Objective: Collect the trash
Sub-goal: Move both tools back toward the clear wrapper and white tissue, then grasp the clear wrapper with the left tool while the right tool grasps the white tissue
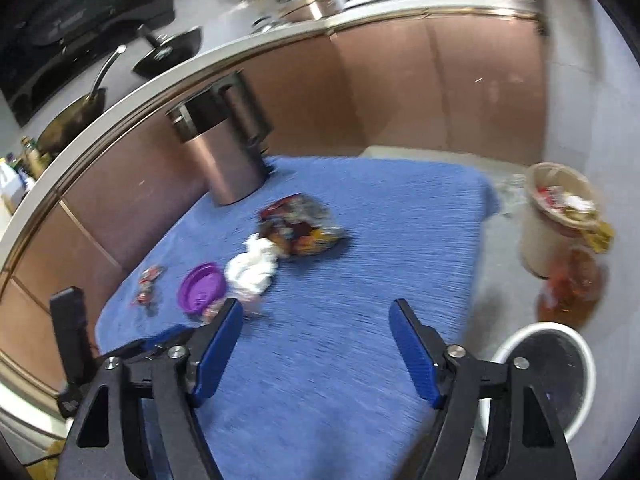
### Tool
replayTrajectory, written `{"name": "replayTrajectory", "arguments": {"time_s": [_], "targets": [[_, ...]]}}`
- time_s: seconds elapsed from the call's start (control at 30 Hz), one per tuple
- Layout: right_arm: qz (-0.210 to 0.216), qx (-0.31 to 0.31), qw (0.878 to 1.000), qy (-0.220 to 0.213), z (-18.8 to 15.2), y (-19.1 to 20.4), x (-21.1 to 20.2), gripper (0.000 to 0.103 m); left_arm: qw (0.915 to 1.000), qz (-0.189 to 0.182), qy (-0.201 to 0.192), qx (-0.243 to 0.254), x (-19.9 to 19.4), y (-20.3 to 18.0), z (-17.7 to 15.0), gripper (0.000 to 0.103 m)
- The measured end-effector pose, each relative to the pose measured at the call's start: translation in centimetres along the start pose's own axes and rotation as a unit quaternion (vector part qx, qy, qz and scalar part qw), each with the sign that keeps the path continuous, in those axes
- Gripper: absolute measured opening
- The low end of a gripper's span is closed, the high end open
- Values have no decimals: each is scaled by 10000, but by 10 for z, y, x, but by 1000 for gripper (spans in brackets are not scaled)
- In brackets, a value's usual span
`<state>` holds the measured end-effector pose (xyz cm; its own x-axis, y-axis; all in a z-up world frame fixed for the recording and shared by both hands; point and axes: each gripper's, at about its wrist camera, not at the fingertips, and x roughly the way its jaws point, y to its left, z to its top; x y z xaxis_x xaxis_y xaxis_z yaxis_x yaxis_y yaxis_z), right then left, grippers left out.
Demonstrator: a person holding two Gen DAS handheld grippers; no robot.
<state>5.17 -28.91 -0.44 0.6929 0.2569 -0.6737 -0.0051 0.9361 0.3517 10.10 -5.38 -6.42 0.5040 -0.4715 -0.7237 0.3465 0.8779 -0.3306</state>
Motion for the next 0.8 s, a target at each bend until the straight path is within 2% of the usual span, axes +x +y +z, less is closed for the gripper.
{"name": "replayTrajectory", "arguments": {"time_s": [0.2,0.33,0.43,0.5,0.6,0.8], "targets": [[299,-142,9977,590,12,26,68,59,9998,-5,131,-160,16,16,0,37],[350,-97,9955,876,16,33,103,54,9997,-158,49,-205,17,20,-1,36],[226,-124,9949,978,18,41,123,52,9996,-159,-10,-252,17,23,-4,30],[186,-79,9943,1044,17,43,134,51,9995,-153,-8,-274,17,23,-4,19],[100,28,9936,1126,16,43,148,49,9995,-112,-15,-291,19,24,-4,13],[-114,82,9935,1128,13,45,157,27,9996,-88,-22,-252,20,21,-2,13]]}}
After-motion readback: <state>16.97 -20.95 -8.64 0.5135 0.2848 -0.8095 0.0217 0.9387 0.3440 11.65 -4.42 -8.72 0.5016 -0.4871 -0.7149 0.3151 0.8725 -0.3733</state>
